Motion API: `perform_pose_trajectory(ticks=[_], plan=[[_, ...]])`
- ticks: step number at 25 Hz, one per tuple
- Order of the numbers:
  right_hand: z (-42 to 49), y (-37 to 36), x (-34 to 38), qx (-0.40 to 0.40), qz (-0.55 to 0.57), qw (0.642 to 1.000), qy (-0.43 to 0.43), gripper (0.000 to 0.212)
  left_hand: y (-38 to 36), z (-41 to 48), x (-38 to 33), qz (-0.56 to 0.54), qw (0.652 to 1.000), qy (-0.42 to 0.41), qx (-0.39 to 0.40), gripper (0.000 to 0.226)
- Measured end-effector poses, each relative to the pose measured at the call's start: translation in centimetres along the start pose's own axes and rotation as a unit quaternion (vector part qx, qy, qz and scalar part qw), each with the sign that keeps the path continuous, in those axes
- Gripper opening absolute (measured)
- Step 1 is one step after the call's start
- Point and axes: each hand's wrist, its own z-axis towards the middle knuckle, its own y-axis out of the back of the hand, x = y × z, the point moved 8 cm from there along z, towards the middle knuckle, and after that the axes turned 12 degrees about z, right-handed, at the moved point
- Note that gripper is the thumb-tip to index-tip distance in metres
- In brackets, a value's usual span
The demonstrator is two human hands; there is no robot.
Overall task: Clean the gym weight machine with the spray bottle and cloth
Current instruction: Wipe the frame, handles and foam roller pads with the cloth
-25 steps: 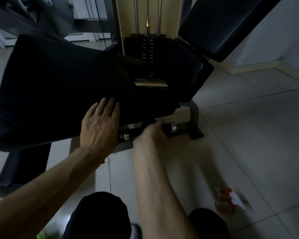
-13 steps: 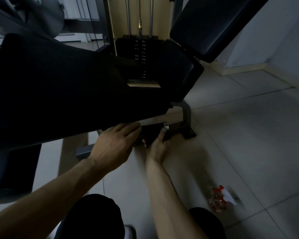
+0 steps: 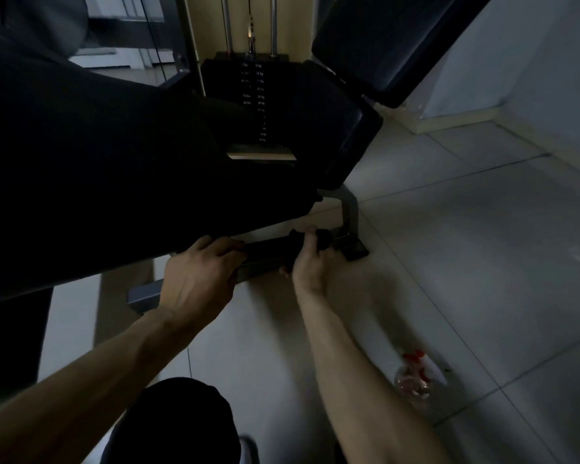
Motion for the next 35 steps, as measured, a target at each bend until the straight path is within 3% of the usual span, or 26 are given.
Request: perform_pose_trajectory(ticks=[2,4,6,9,11,12,14,15,17,18,20,21,24,27,29,30,32,35], plan=[[-0.1,2.1,2.3,-0.05,-0.01,0.999,0.004,0.033,-0.4,-0.4,0.4,-0.003,1.0,0.01,0.003,0.035],[-0.3,3.0,5.5,-0.086,-0.023,0.987,0.135,0.032,-0.6,-0.5,0.5,-0.008,1.0,0.007,-0.011,0.036],[-1.8,0.3,6.0,0.019,-0.153,0.956,0.249,0.033,-0.6,-0.6,0.6,-0.015,1.0,0.017,-0.016,0.034],[-1.2,-2.5,5.4,0.126,-0.364,0.858,0.34,0.019,-0.5,-0.8,0.4,-0.009,0.999,0.014,-0.035,0.03],[1.8,-3.7,6.2,0.165,-0.441,0.836,0.281,0.032,-0.7,-0.8,0.2,-0.01,0.999,0.008,-0.036,0.029],[3.0,-3.9,6.1,0.174,-0.433,0.862,0.2,0.034,-0.8,-0.8,0.3,-0.012,0.999,0.008,-0.041,0.029],[3.5,-2.8,4.3,0.171,-0.228,0.958,-0.013,0.025,-1.0,-1.0,0.3,-0.012,0.999,0.009,-0.045,0.03],[2.8,-2.0,2.8,0.131,-0.087,0.982,-0.102,0.019,-0.9,-1.1,0.3,-0.009,0.999,0.011,-0.047,0.031],[0.3,-1.1,-0.5,0.011,0.087,0.98,-0.177,0.015,-0.9,-1.2,0.4,-0.009,0.999,0.015,-0.052,0.032],[-1.0,-1.0,-1.5,-0.042,0.128,0.976,-0.172,0.025,-0.9,-1.1,0.4,-0.009,0.999,0.017,-0.051,0.032],[-3.6,-1.5,-2.3,-0.103,0.12,0.98,-0.12,0.051,-0.9,-1.1,0.3,-0.008,0.999,0.013,-0.051,0.031],[-5.0,-2.3,-2.4,-0.1,0.108,0.984,-0.101,0.054,-1.0,-1.2,0.3,-0.006,0.999,0.011,-0.049,0.03],[-8.1,-4.1,-3.3,-0.031,0.038,0.997,-0.059,0.04,-1.3,-1.4,0.5,-0.002,0.999,0.018,-0.038,0.031],[-8.7,-0.9,-1.7,-0.003,-0.119,0.993,-0.022,0.045,-1.2,-1.8,0.7,-0.018,0.999,0.019,-0.031,0.041],[-7.7,1.7,2.1,-0.04,-0.111,0.99,0.077,0.034,-0.7,-2.5,1.2,-0.031,0.999,0.018,-0.028,0.043],[-6.8,2.2,3.7,-0.044,-0.088,0.986,0.135,0.039,-0.4,-3.0,1.7,-0.033,0.999,0.031,-0.027,0.044],[-5.9,0.0,4.9,-0.011,-0.151,0.958,0.243,0.049,0.0,-4.3,2.8,-0.038,0.996,0.077,-0.018,0.045],[-8.7,-5.0,0.5,0.068,-0.302,0.901,0.303,0.058,0.1,-5.5,3.7,-0.039,0.993,0.109,-0.006,0.048]])
